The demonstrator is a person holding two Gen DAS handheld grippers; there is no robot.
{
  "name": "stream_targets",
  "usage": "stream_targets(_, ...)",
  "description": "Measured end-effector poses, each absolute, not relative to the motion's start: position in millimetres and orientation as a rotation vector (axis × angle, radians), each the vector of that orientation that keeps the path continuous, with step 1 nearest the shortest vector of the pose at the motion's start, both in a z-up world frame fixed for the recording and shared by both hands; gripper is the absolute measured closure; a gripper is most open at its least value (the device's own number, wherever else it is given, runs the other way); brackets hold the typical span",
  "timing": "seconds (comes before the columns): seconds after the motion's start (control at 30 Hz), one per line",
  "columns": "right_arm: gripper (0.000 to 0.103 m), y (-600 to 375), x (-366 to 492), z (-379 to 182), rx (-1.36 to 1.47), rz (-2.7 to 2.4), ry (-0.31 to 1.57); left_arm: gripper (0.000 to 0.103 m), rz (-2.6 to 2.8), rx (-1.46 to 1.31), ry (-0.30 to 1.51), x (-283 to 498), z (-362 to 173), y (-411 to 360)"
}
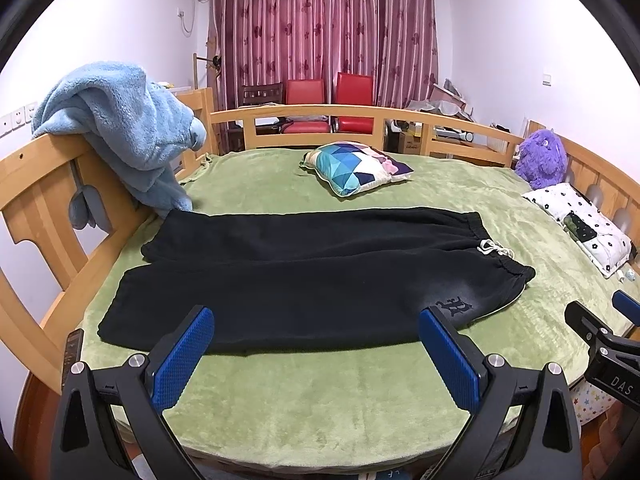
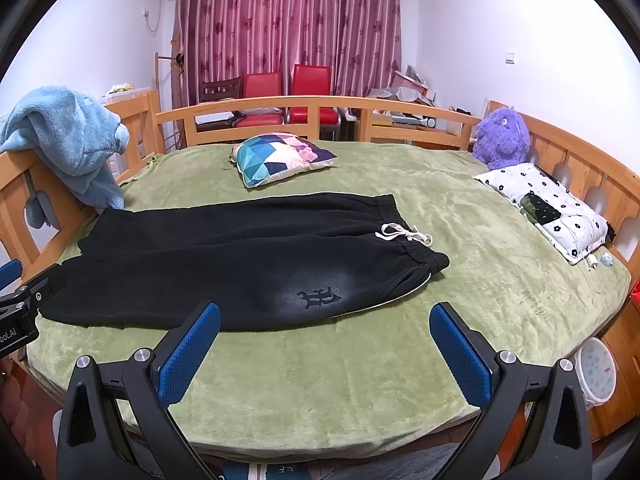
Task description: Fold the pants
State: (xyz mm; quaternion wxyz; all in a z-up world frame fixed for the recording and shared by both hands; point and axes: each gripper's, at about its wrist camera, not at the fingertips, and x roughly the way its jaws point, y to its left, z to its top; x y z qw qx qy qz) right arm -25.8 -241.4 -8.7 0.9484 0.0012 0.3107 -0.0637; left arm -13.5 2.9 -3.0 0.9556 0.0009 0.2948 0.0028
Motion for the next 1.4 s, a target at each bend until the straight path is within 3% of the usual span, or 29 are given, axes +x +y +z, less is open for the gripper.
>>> stream_targets(1.4,0.0,-242.7,-33.6,0.5,0.018,-0.13,0.623,0.0,-0.003,-0.014,0.598,-18.2,4.5,5.2)
